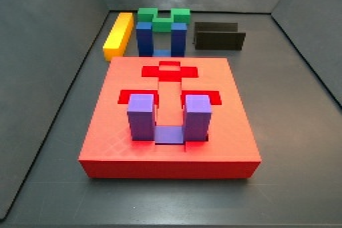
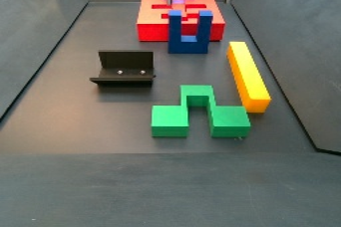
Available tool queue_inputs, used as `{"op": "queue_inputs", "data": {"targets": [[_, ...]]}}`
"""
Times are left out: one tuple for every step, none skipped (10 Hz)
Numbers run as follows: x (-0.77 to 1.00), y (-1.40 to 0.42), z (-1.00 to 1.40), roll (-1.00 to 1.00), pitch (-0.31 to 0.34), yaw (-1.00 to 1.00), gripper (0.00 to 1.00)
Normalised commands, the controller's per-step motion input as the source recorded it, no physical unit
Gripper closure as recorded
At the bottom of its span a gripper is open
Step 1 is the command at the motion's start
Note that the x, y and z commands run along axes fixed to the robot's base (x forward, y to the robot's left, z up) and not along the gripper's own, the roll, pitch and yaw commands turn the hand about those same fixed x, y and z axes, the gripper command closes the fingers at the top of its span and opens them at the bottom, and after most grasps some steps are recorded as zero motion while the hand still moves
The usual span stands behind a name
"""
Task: Pick up the blue object. Move up. Move to above the board. Insert the blue object.
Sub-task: Pick up the blue object.
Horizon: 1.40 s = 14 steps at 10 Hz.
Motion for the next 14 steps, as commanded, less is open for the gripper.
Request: {"op": "queue_inputs", "data": {"targets": [[0.22,-0.79,-0.33,0.21,0.027,0.04,0.0],[0.13,-0.87,-0.41,0.16,0.0,0.01,0.0],[0.17,-0.87,-0.37,0.14,0.0,0.03,0.0],[0.21,-0.88,-0.33,0.15,0.0,0.02,0.0],[0.26,-0.82,-0.26,0.35,0.101,0.0,0.0],[0.33,-0.76,-0.17,0.36,0.127,0.0,0.0],[0.45,-0.69,-0.05,0.28,0.121,0.0,0.0],[0.56,-0.62,0.0,0.17,0.089,0.06,0.0],[0.55,-0.57,-0.08,0.12,0.004,0.13,0.0],[0.41,-0.51,-0.16,0.11,0.0,0.14,0.0],[0.23,-0.47,-0.16,0.09,0.0,0.11,0.0],[0.13,-0.41,-0.14,0.06,0.0,0.07,0.0],[0.0,-0.25,-0.15,0.04,-0.024,0.07,0.0],[0.0,-0.16,-0.15,0.1,-0.023,0.03,0.0]]}}
